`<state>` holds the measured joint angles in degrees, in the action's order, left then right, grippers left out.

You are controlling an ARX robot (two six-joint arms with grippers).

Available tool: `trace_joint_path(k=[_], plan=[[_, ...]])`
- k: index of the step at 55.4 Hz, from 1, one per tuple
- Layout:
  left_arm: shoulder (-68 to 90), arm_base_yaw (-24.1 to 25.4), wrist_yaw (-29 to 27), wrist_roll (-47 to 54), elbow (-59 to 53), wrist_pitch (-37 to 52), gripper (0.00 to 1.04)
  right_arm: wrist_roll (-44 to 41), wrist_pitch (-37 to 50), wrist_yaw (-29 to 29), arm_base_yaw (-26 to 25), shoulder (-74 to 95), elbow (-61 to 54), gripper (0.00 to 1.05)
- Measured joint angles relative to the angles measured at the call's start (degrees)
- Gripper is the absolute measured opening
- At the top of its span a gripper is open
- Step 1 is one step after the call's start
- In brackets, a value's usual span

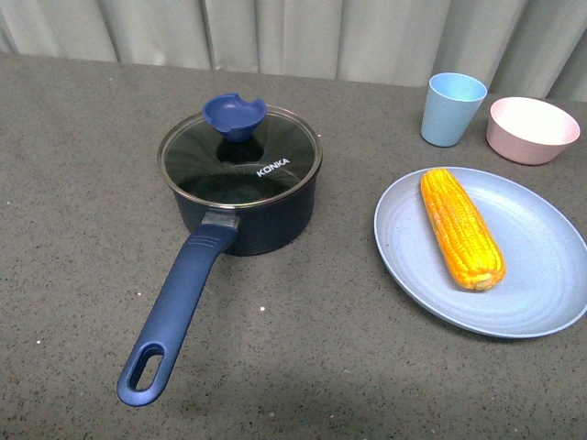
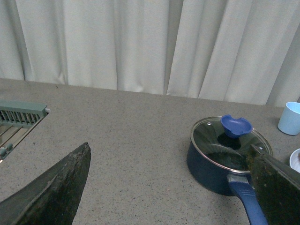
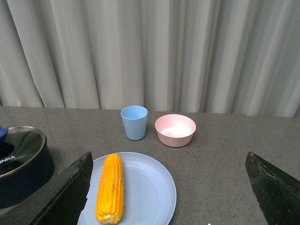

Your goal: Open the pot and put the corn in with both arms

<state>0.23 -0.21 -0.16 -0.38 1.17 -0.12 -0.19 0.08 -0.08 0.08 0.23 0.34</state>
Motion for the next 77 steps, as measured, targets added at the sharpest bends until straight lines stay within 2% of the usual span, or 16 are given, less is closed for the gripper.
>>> trace_joint_path(k=[77], plan=[[0.0,0.0,0.0,0.0,0.0,0.0,0.98,0.0,0.0,0.0,0.0,0.0,0.0,0.95]])
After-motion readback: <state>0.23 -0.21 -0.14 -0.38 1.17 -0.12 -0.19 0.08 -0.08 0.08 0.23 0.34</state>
